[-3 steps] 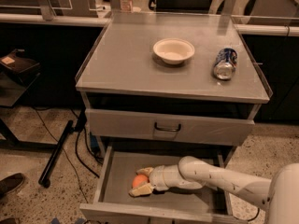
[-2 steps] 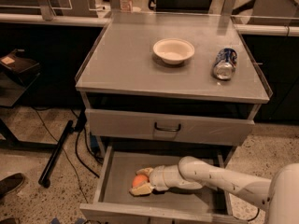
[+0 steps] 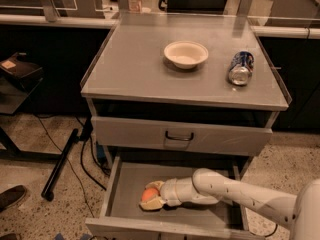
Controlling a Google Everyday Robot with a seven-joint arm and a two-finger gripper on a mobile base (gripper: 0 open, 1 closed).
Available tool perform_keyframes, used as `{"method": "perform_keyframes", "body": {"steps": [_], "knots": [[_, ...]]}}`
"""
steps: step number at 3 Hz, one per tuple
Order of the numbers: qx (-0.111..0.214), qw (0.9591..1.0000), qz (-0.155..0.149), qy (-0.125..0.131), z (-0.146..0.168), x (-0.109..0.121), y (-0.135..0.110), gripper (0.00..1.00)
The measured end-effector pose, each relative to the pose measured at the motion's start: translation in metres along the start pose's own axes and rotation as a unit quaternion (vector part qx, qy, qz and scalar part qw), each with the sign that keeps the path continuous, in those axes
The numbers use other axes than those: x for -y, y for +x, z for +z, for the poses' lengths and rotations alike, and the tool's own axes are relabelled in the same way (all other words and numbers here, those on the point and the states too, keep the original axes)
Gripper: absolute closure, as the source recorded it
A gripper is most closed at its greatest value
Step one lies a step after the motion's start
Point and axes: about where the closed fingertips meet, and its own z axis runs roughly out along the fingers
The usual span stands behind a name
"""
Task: Pick orange from middle drawer and place on counter
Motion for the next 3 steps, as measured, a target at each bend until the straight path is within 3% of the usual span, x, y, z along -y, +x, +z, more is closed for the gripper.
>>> {"method": "perform_keyframes", "body": {"steps": [1, 2, 3], "knots": [[0.015, 0.9999, 0.002, 0.007, -0.022, -0.023, -0.020, 1.00], [0.023, 0.9996, 0.000, 0.015, -0.054, -0.064, -0.055, 1.00], [0.025, 0.9994, -0.021, 0.011, -0.077, -0.093, -0.096, 1.00]]}}
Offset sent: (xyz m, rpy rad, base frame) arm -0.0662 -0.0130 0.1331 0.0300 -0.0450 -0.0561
